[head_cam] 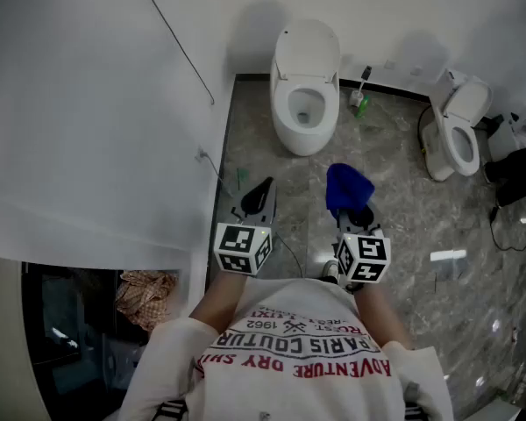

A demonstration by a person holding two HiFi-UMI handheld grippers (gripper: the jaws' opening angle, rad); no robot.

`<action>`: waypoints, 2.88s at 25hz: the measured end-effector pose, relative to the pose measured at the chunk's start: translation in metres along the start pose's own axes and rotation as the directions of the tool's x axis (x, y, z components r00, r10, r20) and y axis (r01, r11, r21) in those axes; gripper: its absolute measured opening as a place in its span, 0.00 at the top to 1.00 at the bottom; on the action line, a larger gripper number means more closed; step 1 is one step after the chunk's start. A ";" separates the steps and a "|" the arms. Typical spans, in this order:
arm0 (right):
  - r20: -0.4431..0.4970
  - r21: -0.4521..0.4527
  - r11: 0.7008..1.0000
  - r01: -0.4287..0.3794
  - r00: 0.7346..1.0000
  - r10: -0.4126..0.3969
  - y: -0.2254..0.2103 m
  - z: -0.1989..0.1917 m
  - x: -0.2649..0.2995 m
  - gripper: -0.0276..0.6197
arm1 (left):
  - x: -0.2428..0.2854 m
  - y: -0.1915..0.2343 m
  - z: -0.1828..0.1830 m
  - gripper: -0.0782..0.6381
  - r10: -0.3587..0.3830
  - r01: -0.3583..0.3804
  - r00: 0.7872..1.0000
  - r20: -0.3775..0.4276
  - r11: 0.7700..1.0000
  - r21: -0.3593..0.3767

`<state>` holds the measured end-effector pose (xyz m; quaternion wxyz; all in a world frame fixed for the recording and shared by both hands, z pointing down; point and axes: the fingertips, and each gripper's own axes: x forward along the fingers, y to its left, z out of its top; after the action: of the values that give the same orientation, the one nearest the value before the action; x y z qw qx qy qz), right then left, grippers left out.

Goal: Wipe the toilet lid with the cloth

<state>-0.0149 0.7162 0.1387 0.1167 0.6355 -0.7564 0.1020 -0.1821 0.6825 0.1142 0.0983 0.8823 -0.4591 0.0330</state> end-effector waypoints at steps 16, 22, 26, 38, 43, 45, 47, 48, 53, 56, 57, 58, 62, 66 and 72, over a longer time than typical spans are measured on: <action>-0.006 0.055 0.998 0.034 0.999 -0.034 -0.005 -0.008 -0.002 0.81 | 0.001 0.003 -0.008 0.88 -0.009 0.009 1.000 -0.019 1.000 -0.014; -0.017 0.077 0.997 0.033 0.999 -0.032 -0.001 -0.012 0.001 0.81 | -0.003 0.015 -0.012 0.88 0.004 -0.004 1.000 -0.027 1.000 -0.027; -0.035 0.087 0.995 0.040 0.999 -0.037 0.003 -0.018 0.008 0.81 | -0.005 0.027 -0.017 0.88 0.009 -0.011 0.999 -0.047 0.999 -0.038; -0.055 0.083 0.996 -0.024 0.998 0.028 -0.030 -0.009 0.079 0.81 | 0.050 0.053 -0.028 0.88 0.076 -0.083 0.993 -0.089 0.994 -0.072; -0.068 0.101 0.992 -0.072 0.995 0.079 -0.073 0.002 0.134 0.81 | 0.114 0.059 -0.021 0.88 0.130 -0.139 0.987 -0.097 0.986 -0.091; -0.078 0.105 0.990 -0.093 0.992 0.101 -0.095 0.010 0.158 0.81 | 0.147 0.059 -0.012 0.88 0.148 -0.157 0.985 -0.092 0.983 -0.097; -0.085 0.101 0.988 -0.118 0.988 0.126 -0.118 0.019 0.183 0.81 | 0.181 0.058 -0.003 0.88 0.165 -0.174 0.983 -0.084 0.979 -0.109; -0.087 0.098 0.987 -0.128 0.987 0.137 -0.130 0.023 0.195 0.81 | 0.199 0.058 0.001 0.88 0.172 -0.181 0.982 -0.082 0.977 -0.116; -0.099 0.081 0.984 -0.161 0.981 0.169 -0.191 0.043 0.247 0.81 | 0.277 0.050 0.015 0.88 0.190 -0.200 0.979 -0.076 0.970 -0.140; -0.105 0.081 0.986 -0.147 0.982 0.155 -0.222 0.048 0.271 0.81 | 0.309 0.047 0.018 0.88 0.188 -0.199 0.978 -0.091 0.971 -0.133; -0.106 0.087 0.986 -0.142 0.983 0.151 -0.230 0.048 0.278 0.81 | 0.318 0.047 0.018 0.88 0.190 -0.202 0.977 -0.097 0.970 -0.132; -0.108 0.095 0.986 -0.138 0.983 0.148 -0.237 0.048 0.285 0.81 | 0.326 0.049 0.017 0.88 0.194 -0.207 0.976 -0.103 0.969 -0.134; -0.115 0.123 0.985 -0.123 0.984 0.137 -0.260 0.050 0.318 0.81 | 0.359 0.067 0.013 0.88 0.208 -0.226 0.968 -0.137 0.965 -0.135; -0.126 0.128 0.986 -0.103 0.985 0.119 -0.269 0.049 0.359 0.81 | 0.394 0.099 0.009 0.88 0.216 -0.237 0.965 -0.152 0.962 -0.135; -0.145 0.127 0.991 -0.028 0.988 0.046 -0.288 0.062 0.446 0.81 | 0.485 0.166 0.021 0.88 0.173 -0.196 0.974 -0.145 0.967 -0.162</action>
<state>0.1919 0.2300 0.2182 0.1303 0.6181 -0.7495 0.1979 -0.0392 0.1957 0.1895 0.2015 0.8197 -0.5330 0.0587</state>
